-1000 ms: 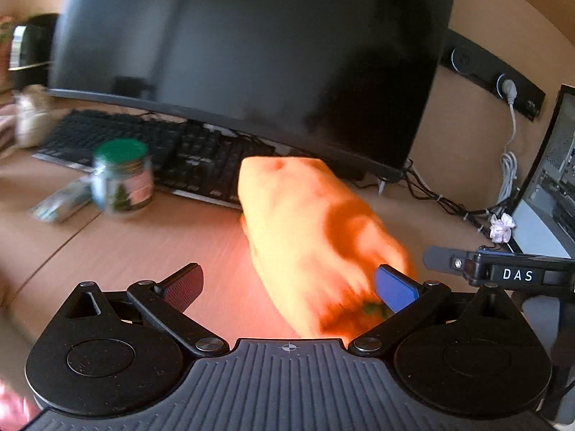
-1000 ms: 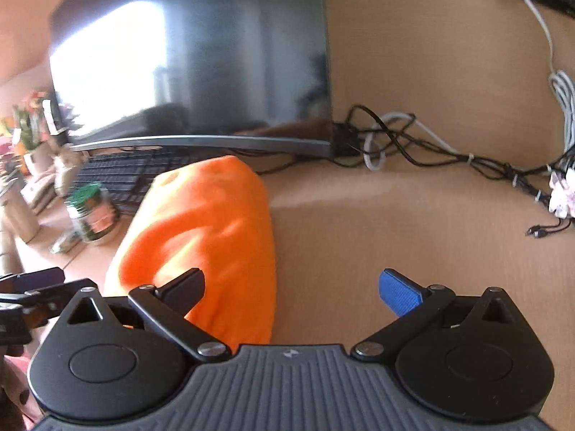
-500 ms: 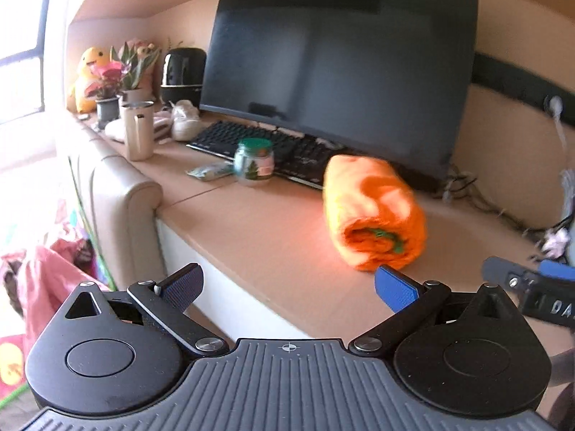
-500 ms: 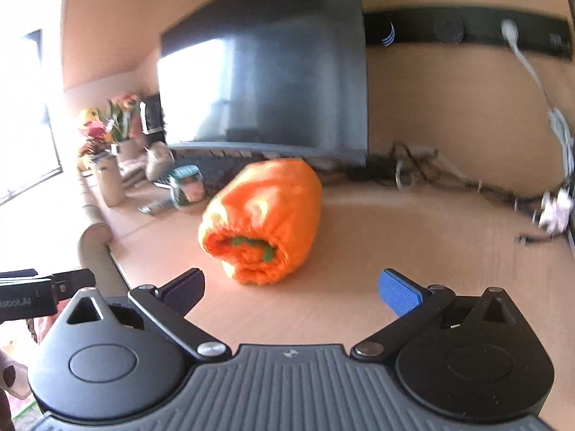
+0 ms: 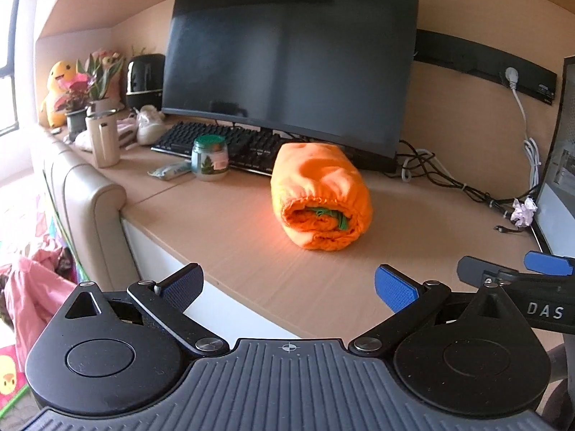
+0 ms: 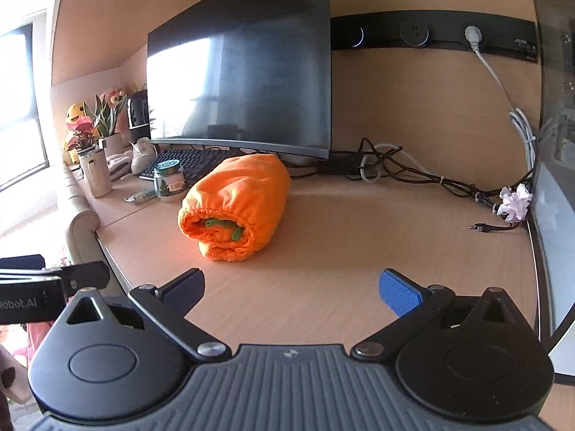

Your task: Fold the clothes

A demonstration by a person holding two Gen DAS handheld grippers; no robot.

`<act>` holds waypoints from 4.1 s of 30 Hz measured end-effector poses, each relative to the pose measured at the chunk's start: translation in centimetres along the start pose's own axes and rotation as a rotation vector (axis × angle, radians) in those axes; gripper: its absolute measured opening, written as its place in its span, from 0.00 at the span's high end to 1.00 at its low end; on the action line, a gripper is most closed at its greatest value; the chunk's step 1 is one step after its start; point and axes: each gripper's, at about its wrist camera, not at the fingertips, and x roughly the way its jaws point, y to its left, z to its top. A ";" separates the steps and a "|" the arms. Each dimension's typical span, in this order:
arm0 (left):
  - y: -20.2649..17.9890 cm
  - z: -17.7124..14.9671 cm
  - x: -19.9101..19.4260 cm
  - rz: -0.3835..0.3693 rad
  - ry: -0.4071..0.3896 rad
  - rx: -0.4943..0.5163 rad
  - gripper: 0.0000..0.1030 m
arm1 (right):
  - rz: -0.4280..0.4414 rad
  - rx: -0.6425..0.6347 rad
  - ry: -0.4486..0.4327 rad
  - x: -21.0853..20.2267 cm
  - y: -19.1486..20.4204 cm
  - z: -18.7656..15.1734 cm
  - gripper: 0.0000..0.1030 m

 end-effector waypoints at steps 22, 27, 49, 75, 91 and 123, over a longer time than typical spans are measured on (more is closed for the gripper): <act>0.9 -0.5 -0.3 0.019 0.031 -0.040 0.00 | 0.071 -0.052 0.055 1.0 1.5 -0.1 0.00; 1.0 -0.5 -0.1 0.015 0.039 -0.042 0.00 | 0.074 -0.044 0.065 1.2 1.4 -0.1 0.00; 1.7 -0.6 0.5 -0.006 0.059 -0.074 0.00 | 0.079 -0.038 0.092 2.0 1.6 -0.1 0.00; 1.7 -0.8 0.6 0.001 0.082 -0.080 0.00 | 0.083 -0.032 0.107 2.0 1.8 -0.3 0.00; 0.8 -0.9 0.7 0.043 0.074 -0.014 0.00 | 0.075 -0.020 0.087 1.9 1.3 0.0 0.00; 0.8 -0.7 1.9 0.043 0.107 -0.028 0.00 | 0.088 -0.010 0.118 2.8 0.8 -0.1 0.00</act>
